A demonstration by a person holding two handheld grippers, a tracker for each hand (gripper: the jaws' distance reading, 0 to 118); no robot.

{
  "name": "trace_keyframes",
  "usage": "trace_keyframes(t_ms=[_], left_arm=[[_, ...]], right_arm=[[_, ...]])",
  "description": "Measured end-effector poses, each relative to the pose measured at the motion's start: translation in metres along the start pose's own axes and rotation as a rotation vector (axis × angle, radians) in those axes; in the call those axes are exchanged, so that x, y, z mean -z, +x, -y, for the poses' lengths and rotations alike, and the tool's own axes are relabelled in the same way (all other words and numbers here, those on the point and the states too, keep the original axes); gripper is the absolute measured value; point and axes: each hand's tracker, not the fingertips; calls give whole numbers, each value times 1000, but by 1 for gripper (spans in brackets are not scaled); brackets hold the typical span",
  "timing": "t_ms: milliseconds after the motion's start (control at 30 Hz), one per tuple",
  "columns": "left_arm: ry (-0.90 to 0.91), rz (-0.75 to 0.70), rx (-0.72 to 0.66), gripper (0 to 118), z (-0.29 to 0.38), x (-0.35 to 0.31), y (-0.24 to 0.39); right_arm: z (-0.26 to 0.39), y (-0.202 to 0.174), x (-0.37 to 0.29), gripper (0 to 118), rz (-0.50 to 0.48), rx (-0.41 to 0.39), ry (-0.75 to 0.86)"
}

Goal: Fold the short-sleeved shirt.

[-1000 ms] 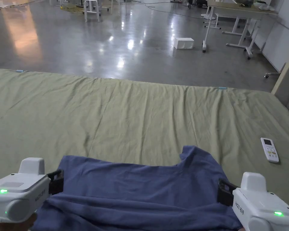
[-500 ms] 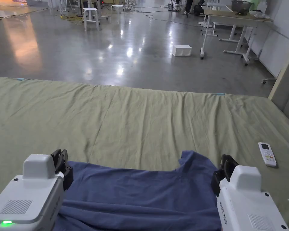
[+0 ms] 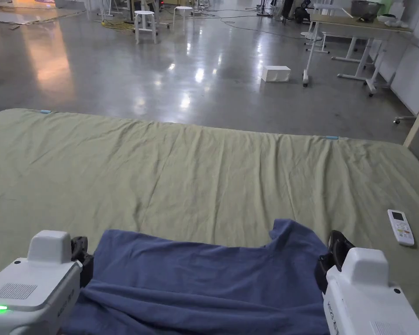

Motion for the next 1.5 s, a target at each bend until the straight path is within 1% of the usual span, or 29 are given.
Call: trace_keyframes(t_ms=[100, 167, 200, 267, 300, 367, 400, 467, 600, 633, 667, 767, 900, 967, 1033, 1067, 1133, 1167, 1233, 1300, 1400, 1500], left_arm=[[-175, -20, -53, 2, 16, 22, -17], [-289, -19, -54, 2, 28, 40, -26], [-317, -21, -58, 6, 34, 48, -29], [-406, -24, -74, 21, 43, 64, -36], [-438, -28, -83, 37, 46, 71, -38], [-515, 0, -108, 65, 53, 87, -40], [-561, 9, -109, 71, 57, 97, -39], [-652, 43, -84, 71, 67, 115, -36], [-737, 26, -37, 72, 86, 136, -31], [-704, 31, -59, 73, 88, 137, -31], [-711, 31, -57, 72, 85, 136, -31], [-720, 29, 17, 70, 80, 129, -25], [-718, 42, -34, 69, 83, 130, -33], [-713, 51, -40, 66, 83, 129, -35], [-714, 56, -49, 59, 81, 125, -38], [-713, 61, -54, 53, 82, 123, -39], [-713, 73, -62, 35, 84, 120, -40], [-711, 81, -66, 23, 82, 123, -44], [-708, 97, -85, 14, 84, 121, -48], [-705, 123, -113, 10, 83, 121, -51], [-688, 135, -133, 8, 86, 116, -52], [-657, 148, -146, 8, 86, 107, -55]], right_arm=[[6, 0, 1, 0, -20, 4, -31], [12, -1, 3, 0, -23, -8, -56], [15, -1, 3, 0, -26, -6, -63], [20, 0, 3, 0, -32, 1, -88], [23, 1, 3, 0, -34, 3, -96], [28, 2, 2, 0, -39, -2, -120], [31, 2, 3, 0, -42, -2, -132], [37, 3, 3, 0, -38, -6, -154], [44, 9, 2, 0, -32, 7, -188], [46, 11, 2, 0, -29, 8, -200], [48, 13, 2, 0, -26, 8, -204], [51, 18, 1, 0, -16, 13, -223], [56, 21, -1, 0, -15, 11, -240], [57, 22, -2, 0, -16, 5, -242], [59, 22, -2, 0, -20, 0, -248], [60, 22, -2, 0, -21, 0, -249], [61, 21, -3, 0, -21, -1, -254], [61, 20, -3, 0, -23, 0, -256], [64, 20, -4, 0, -26, 4, -264], [66, 20, -5, 0, -27, 8, -270], [68, 23, -6, 0, -27, 15, -284], [66, 34, -9, 0, -13, 16, -292]])
